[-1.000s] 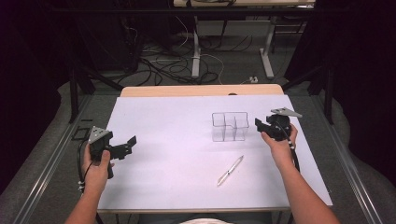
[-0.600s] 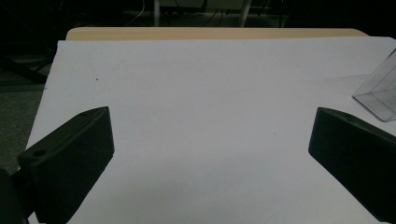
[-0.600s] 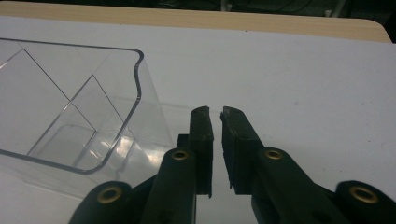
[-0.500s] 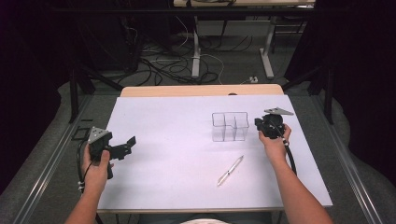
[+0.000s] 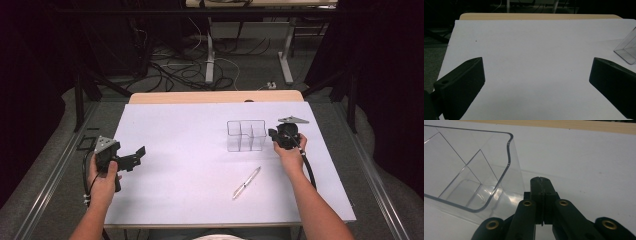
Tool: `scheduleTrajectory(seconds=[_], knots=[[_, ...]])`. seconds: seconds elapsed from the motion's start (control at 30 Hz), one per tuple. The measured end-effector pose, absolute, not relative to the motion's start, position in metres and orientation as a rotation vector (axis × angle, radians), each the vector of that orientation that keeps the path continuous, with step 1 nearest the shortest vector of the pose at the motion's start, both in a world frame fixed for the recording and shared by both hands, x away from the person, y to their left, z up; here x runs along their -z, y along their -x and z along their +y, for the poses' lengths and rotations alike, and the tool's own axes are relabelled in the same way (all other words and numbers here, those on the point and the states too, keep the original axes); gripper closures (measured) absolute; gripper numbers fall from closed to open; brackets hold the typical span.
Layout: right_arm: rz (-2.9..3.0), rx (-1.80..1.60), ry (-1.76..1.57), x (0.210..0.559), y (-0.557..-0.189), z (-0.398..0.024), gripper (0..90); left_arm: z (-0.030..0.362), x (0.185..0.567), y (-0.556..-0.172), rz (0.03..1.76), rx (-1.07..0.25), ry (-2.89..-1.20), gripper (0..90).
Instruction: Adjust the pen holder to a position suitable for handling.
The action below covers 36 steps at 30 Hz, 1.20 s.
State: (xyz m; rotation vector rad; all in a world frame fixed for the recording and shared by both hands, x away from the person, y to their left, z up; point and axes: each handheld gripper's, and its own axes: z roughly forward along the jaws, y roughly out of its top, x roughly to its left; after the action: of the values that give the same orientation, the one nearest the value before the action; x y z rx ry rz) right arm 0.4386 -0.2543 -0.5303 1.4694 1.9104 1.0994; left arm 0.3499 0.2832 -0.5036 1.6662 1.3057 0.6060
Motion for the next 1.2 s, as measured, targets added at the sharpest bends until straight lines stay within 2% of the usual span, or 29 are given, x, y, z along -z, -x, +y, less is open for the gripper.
scheduleTrajectory(seconds=[1.2], knots=[[1.989,-1.15,-1.407,0.534,-0.438,-0.231,90.0,0.282,0.504,-0.35,1.305,-0.604,-1.674,0.1]])
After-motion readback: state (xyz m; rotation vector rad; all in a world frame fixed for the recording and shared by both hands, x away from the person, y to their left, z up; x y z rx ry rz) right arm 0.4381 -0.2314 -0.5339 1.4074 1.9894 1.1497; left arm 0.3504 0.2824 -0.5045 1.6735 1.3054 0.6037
